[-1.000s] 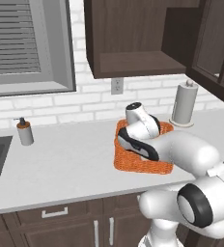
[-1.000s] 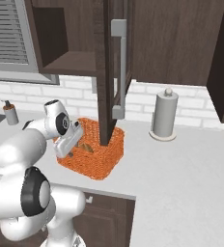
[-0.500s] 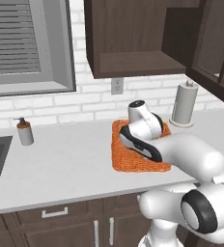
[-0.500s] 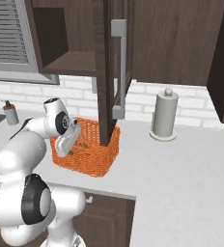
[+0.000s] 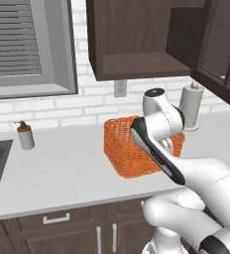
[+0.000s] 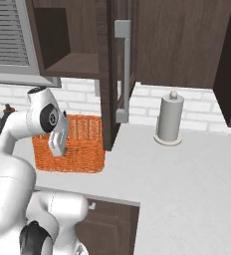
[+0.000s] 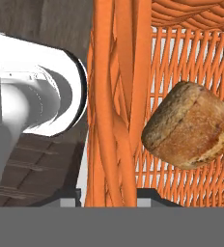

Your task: Open the cabinet, pick up the bread from the cabinet and place it in the basket. Then move the basket to the dining counter.

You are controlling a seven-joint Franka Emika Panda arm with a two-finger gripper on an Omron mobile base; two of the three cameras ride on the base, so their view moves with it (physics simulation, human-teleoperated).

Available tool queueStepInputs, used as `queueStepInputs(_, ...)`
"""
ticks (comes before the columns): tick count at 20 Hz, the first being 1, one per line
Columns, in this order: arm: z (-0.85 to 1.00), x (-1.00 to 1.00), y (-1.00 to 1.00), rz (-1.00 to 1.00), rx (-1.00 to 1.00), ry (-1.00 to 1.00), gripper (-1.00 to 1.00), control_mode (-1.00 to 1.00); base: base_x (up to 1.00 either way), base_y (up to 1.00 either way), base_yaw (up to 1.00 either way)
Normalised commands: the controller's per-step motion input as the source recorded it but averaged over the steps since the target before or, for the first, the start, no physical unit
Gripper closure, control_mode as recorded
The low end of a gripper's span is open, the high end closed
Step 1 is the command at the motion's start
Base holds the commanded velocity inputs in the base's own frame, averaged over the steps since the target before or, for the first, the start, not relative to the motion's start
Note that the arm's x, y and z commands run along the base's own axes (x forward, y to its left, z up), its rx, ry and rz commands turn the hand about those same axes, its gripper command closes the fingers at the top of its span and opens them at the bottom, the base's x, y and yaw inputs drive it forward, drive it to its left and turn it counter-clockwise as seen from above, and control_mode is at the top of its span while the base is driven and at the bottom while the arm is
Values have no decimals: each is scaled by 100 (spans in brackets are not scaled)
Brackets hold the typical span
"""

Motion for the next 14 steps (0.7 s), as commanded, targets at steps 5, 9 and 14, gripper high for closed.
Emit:
queueStepInputs(5, 21, -85, 0, 12, 15, -21, 100, -100, 0, 0, 0)
queueStepInputs(9, 37, -15, 1, 1, 10, -4, 100, -100, 0, 0, 0)
queueStepInputs(14, 11, -3, 0, -1, 2, -1, 100, -100, 0, 0, 0)
